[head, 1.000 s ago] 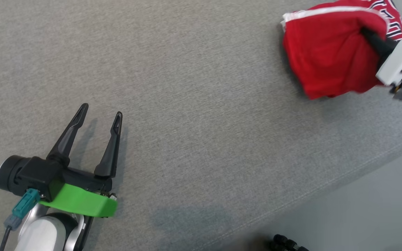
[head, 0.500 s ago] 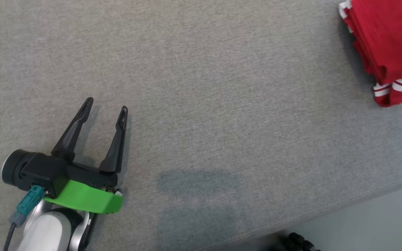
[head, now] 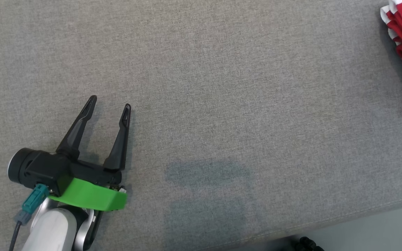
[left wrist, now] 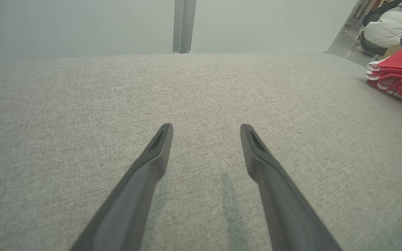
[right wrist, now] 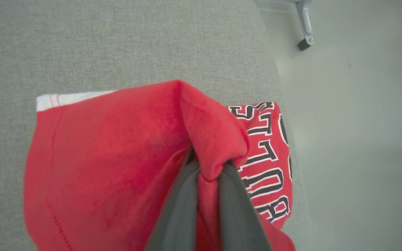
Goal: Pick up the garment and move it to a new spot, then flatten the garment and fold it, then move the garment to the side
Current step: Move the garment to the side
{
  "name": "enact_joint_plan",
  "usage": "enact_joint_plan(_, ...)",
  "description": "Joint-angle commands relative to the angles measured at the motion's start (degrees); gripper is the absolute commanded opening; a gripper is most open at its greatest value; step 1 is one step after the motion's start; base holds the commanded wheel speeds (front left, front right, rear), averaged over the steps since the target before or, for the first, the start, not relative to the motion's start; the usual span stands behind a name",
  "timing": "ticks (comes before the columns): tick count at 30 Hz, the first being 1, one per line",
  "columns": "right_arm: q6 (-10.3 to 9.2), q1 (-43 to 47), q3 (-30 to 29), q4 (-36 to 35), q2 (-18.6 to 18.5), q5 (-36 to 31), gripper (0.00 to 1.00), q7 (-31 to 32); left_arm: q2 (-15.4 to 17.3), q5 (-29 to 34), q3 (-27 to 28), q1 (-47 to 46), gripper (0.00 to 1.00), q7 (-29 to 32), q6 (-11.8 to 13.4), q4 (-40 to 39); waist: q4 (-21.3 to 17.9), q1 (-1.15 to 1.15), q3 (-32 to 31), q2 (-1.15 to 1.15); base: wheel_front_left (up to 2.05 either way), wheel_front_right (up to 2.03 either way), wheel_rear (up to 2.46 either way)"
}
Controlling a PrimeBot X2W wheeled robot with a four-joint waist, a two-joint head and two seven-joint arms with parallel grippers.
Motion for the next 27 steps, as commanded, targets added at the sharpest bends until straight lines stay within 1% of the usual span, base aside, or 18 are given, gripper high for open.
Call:
enact_joint_plan(1,-0.04,-0.7,0.3,-0.2,-1.2,0.4,0.00,-0.8,-0.1,-0.4,-0.1,-0.9,1.00,-0.4,0.2,0.3,0.1,-0.01,-0.4,0.00,0.00,0.00,0.00)
enact_joint_plan(3,-0.04,-1.1,2.3,-0.8,-1.8,1.6,0.00,-1.5,-0.3,-0.5,-0.2,-1.1,1.00,-0.7,0.2,0.6,0.1,-0.01,-0.7,0.00,0.00,0.00,0.00)
enact_joint_plan(8,-0.04,-2.0,6.2,-1.8,-4.7,4.5,0.00,-3.0,-0.7,-0.8,-0.4,-1.0,1.00,-1.4,0.4,1.3,0.0,-0.01,-1.1,0.00,0.00,0.00,0.00)
enact_joint_plan(11,-0.04,-1.6,8.0,-1.8,-5.9,6.7,0.00,-2.3,-0.6,-0.9,-0.3,-1.0,1.00,-1.6,0.4,1.5,-0.1,-0.01,-1.0,0.00,0.00,0.00,0.00)
enact_joint_plan(13,-0.04,-1.1,8.6,-1.0,-6.8,7.8,0.00,-1.8,-0.6,-1.0,-0.4,-1.1,1.00,-1.7,0.4,1.5,-0.2,-0.01,-0.9,0.00,0.00,0.00,0.00)
enact_joint_plan(17,-0.04,0.5,9.0,0.4,-7.3,9.8,0.00,-0.7,-0.6,-1.0,-0.7,-1.4,1.00,-1.8,0.3,1.7,-0.2,-0.01,-0.6,0.00,0.00,0.00,0.00)
enact_joint_plan(21,-0.04,2.3,8.7,2.8,-8.1,10.0,0.00,-1.4,-0.3,-1.2,-0.8,-1.6,1.00,-1.5,0.4,1.7,-0.1,-0.01,-0.3,0.00,0.00,0.00,0.00)
enact_joint_plan(24,-0.04,3.3,8.4,5.1,-7.6,9.2,0.00,-2.6,-0.1,-1.3,-0.8,-1.7,1.00,-1.5,0.4,1.9,0.0,-0.01,-0.4,0.00,0.00,0.00,0.00)
enact_joint_plan(26,-0.04,3.9,8.1,6.6,-7.0,8.3,0.13,-3.9,0.1,-1.3,-0.8,-1.8,1.00,-1.4,0.5,1.9,0.1,-0.01,-0.5,0.00,0.00,0.00,0.00)
enact_joint_plan(27,-0.04,4.2,8.1,7.5,-6.8,7.6,0.26,-4.5,0.2,-1.3,-0.9,-1.8,1.00,-1.3,0.5,1.8,0.1,-0.01,-0.5,0.00,0.00,0.00,0.00)
